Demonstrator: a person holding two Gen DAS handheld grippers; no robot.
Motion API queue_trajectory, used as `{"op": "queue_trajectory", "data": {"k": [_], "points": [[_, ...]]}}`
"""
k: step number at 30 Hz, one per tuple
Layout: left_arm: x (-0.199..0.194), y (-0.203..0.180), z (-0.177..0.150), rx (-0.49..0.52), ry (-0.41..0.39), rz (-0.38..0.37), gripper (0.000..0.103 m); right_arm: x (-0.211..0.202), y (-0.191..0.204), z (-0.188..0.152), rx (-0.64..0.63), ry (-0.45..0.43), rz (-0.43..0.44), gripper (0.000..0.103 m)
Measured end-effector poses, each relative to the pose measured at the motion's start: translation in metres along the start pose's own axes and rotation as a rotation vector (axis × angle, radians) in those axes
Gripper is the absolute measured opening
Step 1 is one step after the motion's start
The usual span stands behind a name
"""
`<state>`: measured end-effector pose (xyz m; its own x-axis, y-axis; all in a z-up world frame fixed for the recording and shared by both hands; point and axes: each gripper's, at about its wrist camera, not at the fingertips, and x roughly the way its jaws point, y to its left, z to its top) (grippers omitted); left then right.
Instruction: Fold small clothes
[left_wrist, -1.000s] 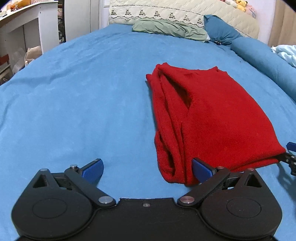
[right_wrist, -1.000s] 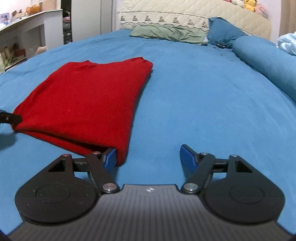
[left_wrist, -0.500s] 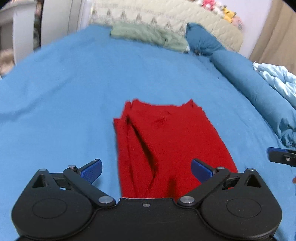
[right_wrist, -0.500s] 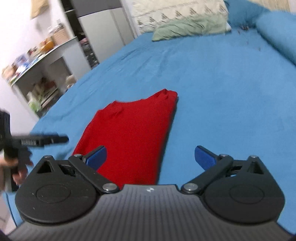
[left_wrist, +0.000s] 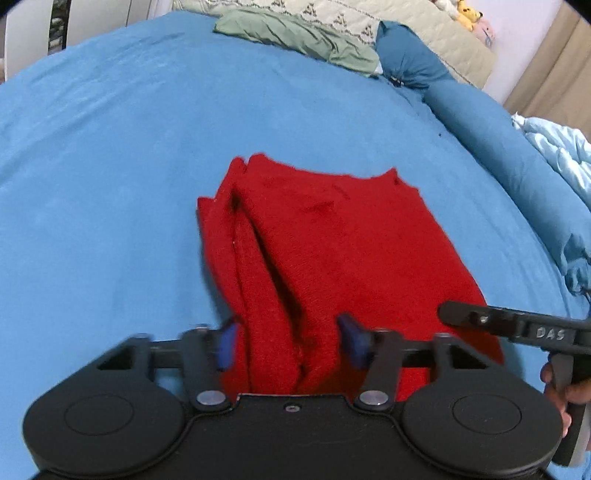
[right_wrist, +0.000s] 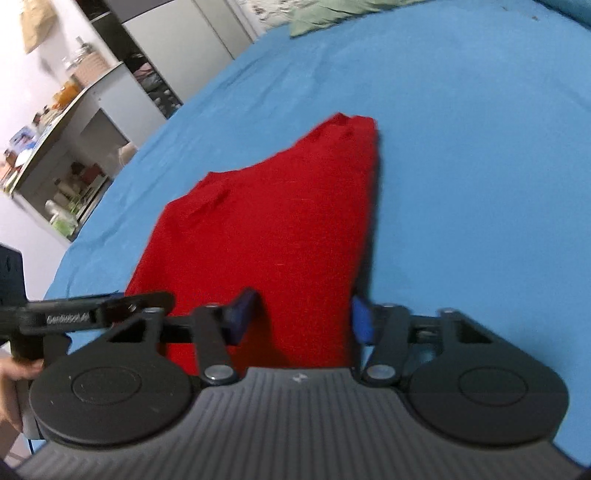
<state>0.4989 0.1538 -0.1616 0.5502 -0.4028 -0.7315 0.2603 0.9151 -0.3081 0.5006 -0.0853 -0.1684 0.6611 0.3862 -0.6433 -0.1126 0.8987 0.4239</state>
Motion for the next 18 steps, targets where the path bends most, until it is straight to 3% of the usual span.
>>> {"op": "queue_trajectory", "data": {"k": [1,4,10,14,18], "points": [[-0.003,-0.004,0.001,0.008,-0.007,0.007,0.036,-0.001,0.004,0.001,-0.015,-0.006,-0.002,0.043],[-0.021,-0.020,0.004,0.038,-0.048,0.007,0.028,-0.016,0.014,0.008,-0.044,-0.050,0.006,0.036],[-0.084,-0.080,-0.009,0.127,-0.132,-0.074,0.024,-0.098,0.026,0.008,-0.089,-0.116,0.039,0.035],[-0.117,-0.119,-0.050,0.161,-0.139,-0.131,0.024,-0.170,0.015,-0.018,-0.114,-0.132,0.022,0.035],[-0.114,-0.153,-0.112,0.205,-0.117,-0.115,0.024,-0.211,-0.003,-0.074,-0.146,-0.127,-0.041,0.035]]}}
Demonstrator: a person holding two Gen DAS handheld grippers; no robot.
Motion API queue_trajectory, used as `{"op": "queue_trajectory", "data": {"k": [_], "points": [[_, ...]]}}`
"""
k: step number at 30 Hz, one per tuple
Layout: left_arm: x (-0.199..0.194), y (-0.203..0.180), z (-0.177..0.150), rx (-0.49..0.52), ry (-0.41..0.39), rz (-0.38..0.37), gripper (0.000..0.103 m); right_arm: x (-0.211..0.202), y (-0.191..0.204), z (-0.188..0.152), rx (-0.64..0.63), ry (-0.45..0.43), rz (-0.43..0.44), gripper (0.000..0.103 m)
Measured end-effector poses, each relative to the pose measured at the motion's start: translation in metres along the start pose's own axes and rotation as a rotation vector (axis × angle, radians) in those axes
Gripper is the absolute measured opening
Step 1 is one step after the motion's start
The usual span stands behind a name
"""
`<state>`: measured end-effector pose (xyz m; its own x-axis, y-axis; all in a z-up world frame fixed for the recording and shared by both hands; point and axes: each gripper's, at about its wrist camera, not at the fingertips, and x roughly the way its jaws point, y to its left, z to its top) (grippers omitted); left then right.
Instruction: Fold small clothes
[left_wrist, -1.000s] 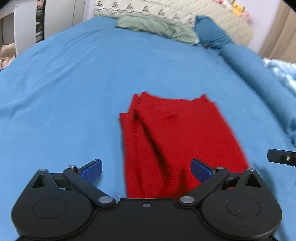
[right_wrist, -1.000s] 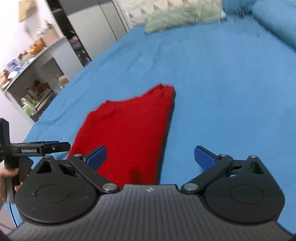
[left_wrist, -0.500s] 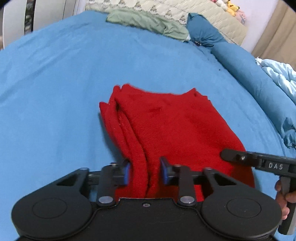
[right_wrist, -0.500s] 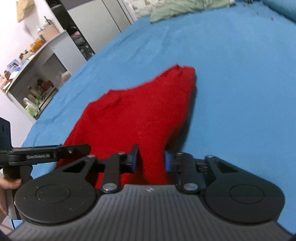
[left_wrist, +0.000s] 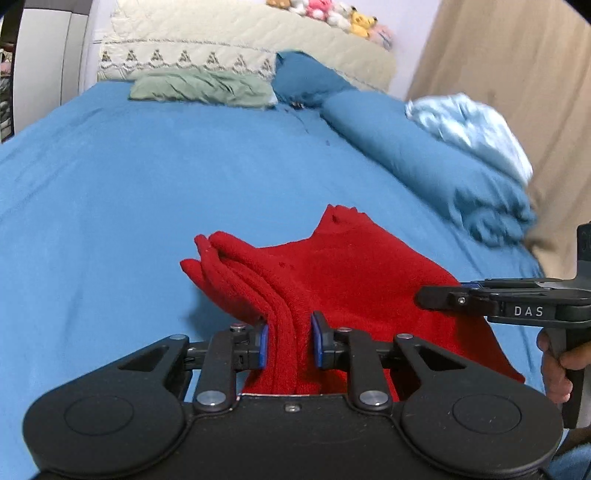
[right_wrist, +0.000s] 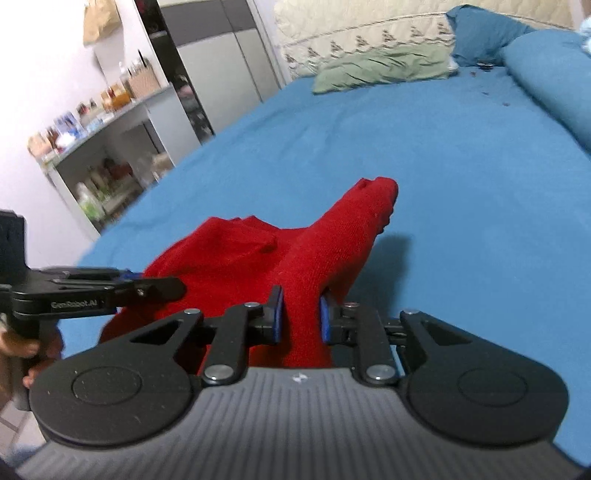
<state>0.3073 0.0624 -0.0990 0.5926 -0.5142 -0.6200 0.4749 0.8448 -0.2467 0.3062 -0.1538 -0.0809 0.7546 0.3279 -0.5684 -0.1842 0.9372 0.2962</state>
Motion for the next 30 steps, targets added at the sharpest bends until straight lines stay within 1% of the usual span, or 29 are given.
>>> {"op": "queue_trajectory", "data": {"k": [2,3,5,6,8,9,10,11,12,13,15,16,18,19,20,21,22,23,24,27,30], "points": [[0.007,-0.014,-0.028,0.008,0.024,0.031,0.022,-0.006,-0.008,-0.034,0.020,0.021,-0.027,0.035],[0.011,-0.020,-0.041,0.017,0.039,0.061,0.022,-0.005,-0.012,-0.051,0.032,0.039,-0.053,0.035],[0.013,-0.029,-0.061,0.047,0.027,0.137,0.022,0.002,-0.019,-0.079,0.065,0.063,-0.115,0.036],[0.011,-0.030,-0.063,0.048,0.022,0.148,0.024,0.002,-0.023,-0.088,0.082,0.061,-0.124,0.036],[0.005,-0.031,-0.064,0.035,0.005,0.165,0.034,-0.003,-0.028,-0.090,0.119,0.047,-0.108,0.041],[0.000,-0.031,-0.062,0.039,-0.009,0.177,0.045,-0.008,-0.030,-0.087,0.137,0.046,-0.107,0.047],[-0.003,-0.030,-0.057,0.046,-0.027,0.191,0.058,-0.013,-0.029,-0.082,0.146,0.036,-0.106,0.061],[-0.007,-0.029,-0.055,0.054,-0.046,0.209,0.065,-0.019,-0.029,-0.077,0.143,0.015,-0.096,0.068],[-0.009,-0.028,-0.053,0.061,-0.058,0.228,0.078,-0.024,-0.026,-0.072,0.131,-0.008,-0.100,0.081],[-0.007,-0.027,-0.052,0.065,-0.061,0.246,0.082,-0.027,-0.025,-0.069,0.111,-0.023,-0.121,0.089],[-0.002,-0.020,-0.053,0.062,-0.045,0.276,0.082,-0.027,-0.024,-0.063,0.063,-0.023,-0.172,0.090],[0.003,-0.016,-0.054,0.058,-0.031,0.288,0.082,-0.022,-0.025,-0.061,0.050,-0.010,-0.186,0.090],[0.021,-0.009,-0.058,0.045,0.012,0.308,0.082,-0.008,-0.033,-0.063,0.024,0.025,-0.220,0.090],[0.027,-0.006,-0.065,0.044,0.032,0.313,0.082,0.001,-0.037,-0.068,0.006,0.049,-0.253,0.090],[0.033,-0.003,-0.070,0.041,0.048,0.313,0.083,0.005,-0.045,-0.074,-0.001,0.070,-0.267,0.090],[0.037,0.000,-0.074,0.025,0.049,0.307,0.084,0.013,-0.051,-0.081,0.002,0.091,-0.271,0.091],[0.038,0.004,-0.075,0.002,0.045,0.298,0.084,0.018,-0.057,-0.087,0.013,0.095,-0.266,0.095],[0.038,0.007,-0.076,-0.018,0.045,0.291,0.084,0.022,-0.058,-0.089,0.030,0.083,-0.262,0.098],[0.039,0.010,-0.075,-0.033,0.048,0.287,0.086,0.022,-0.061,-0.091,0.048,0.072,-0.267,0.103],[0.036,0.009,-0.072,-0.028,0.054,0.294,0.087,0.018,-0.063,-0.096,0.063,0.060,-0.270,0.103],[0.022,-0.001,-0.064,-0.010,0.040,0.327,0.085,0.005,-0.056,-0.090,0.062,0.040,-0.265,0.103]]}}
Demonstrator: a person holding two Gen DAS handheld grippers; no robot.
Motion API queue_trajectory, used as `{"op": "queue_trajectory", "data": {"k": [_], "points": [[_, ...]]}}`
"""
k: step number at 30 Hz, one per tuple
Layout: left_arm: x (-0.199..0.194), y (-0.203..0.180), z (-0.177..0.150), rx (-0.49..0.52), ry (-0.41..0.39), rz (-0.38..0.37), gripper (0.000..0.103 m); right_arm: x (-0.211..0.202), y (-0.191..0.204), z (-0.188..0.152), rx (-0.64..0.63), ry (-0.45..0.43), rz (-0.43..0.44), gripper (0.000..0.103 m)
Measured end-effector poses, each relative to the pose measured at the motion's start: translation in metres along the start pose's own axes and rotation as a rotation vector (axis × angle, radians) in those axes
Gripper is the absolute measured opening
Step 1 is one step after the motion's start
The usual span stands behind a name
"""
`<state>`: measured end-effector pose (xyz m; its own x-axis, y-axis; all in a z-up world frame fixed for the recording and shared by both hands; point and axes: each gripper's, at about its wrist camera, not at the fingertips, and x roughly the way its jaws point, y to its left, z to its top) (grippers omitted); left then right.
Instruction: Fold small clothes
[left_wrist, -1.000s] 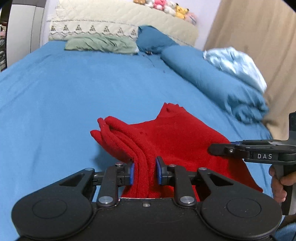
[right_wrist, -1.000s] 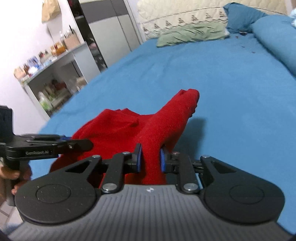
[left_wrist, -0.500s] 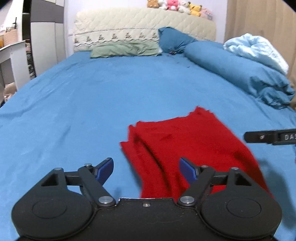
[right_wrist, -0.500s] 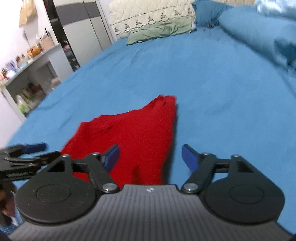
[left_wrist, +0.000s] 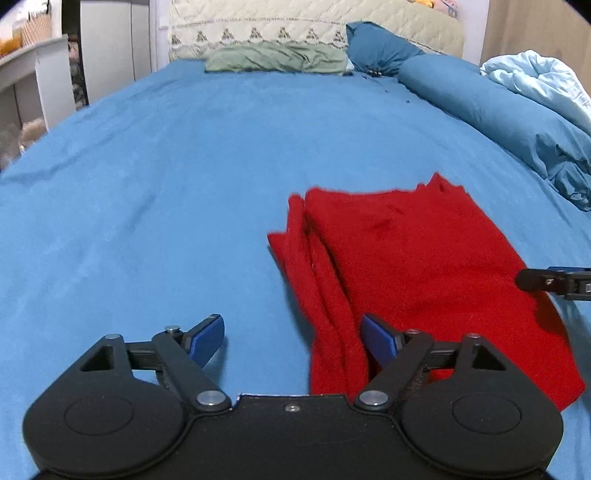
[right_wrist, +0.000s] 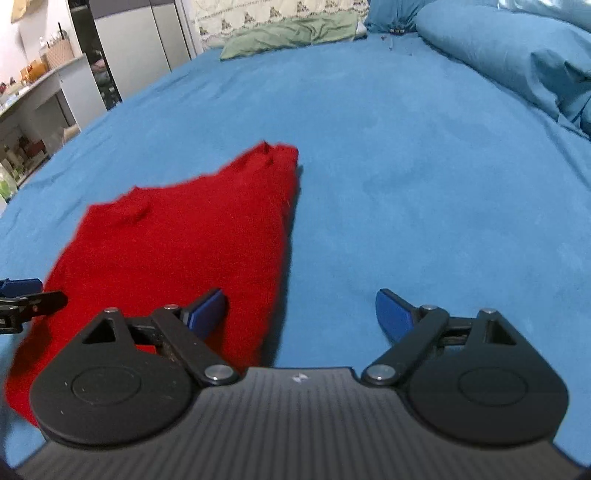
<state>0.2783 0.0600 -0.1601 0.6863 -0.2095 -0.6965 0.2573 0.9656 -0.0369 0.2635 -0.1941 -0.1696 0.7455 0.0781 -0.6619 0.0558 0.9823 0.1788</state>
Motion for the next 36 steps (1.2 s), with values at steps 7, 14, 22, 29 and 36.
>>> {"op": "queue_trajectory", "data": {"k": [7,14,22,29,36], "points": [[-0.088,-0.012,0.026,-0.004,-0.099,-0.016,0.086,-0.096,0.017,0.019,-0.027,-0.103,0.002,0.103],[-0.198,-0.026,0.034,-0.006,-0.174,0.011,0.103,-0.217,0.044,0.026,-0.052,-0.161,0.001,0.103],[-0.272,-0.043,-0.011,0.028,-0.171,0.096,0.103,-0.307,0.069,-0.007,-0.043,-0.125,-0.049,0.103],[-0.293,-0.051,-0.056,0.024,-0.126,0.122,0.103,-0.333,0.085,-0.055,-0.068,-0.056,-0.113,0.103],[-0.293,-0.060,-0.083,0.043,-0.109,0.104,0.103,-0.331,0.085,-0.092,-0.052,-0.004,-0.164,0.103]]}}
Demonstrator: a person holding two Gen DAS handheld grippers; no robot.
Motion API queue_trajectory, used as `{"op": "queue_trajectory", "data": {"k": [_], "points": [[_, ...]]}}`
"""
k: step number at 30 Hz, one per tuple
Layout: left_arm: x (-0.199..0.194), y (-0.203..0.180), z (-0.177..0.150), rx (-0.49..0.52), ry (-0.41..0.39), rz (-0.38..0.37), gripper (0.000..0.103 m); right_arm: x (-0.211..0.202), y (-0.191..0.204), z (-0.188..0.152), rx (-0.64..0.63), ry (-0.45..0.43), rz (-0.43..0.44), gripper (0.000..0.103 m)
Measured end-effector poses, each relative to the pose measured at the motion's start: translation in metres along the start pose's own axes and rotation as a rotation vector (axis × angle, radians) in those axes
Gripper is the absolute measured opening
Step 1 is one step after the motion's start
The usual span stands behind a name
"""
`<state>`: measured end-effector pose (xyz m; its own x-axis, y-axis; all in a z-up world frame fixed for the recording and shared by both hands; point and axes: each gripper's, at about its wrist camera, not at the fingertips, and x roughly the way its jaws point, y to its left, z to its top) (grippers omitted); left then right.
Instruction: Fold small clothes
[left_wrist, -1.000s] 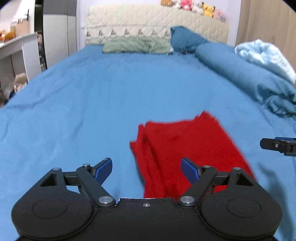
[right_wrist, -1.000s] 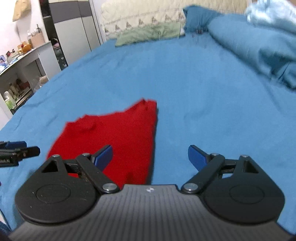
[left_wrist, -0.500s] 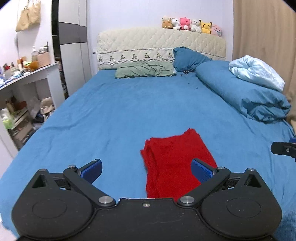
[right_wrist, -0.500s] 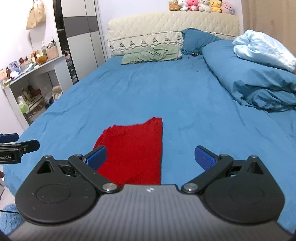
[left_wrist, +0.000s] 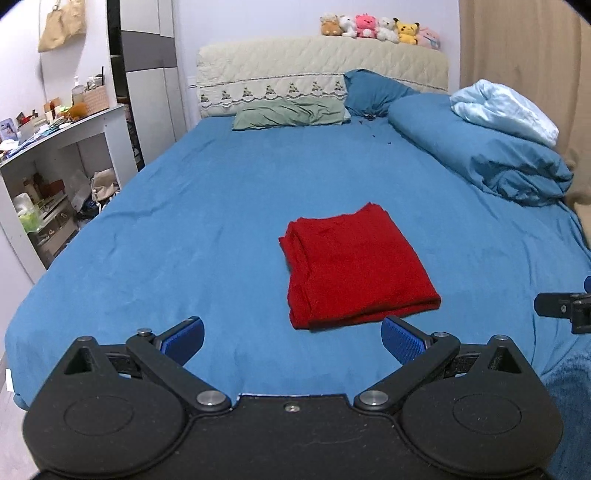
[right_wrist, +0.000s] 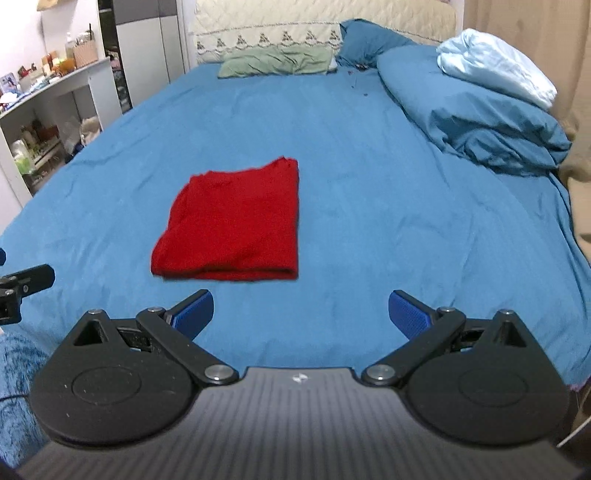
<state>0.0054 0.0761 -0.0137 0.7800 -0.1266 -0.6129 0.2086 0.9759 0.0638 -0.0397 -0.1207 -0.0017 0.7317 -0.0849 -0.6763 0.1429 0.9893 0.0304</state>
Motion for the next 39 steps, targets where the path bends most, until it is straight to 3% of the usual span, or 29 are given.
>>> {"op": "queue_trajectory", "data": {"k": [11,39], "points": [[-0.002,-0.016,-0.005,0.046,-0.012,-0.021,0.103,0.000,0.003,-0.014,0.023,0.020,-0.009,0.103],[-0.008,-0.019,-0.002,0.020,-0.032,-0.024,0.103,-0.005,0.007,-0.015,0.013,0.010,-0.016,0.103]]}}
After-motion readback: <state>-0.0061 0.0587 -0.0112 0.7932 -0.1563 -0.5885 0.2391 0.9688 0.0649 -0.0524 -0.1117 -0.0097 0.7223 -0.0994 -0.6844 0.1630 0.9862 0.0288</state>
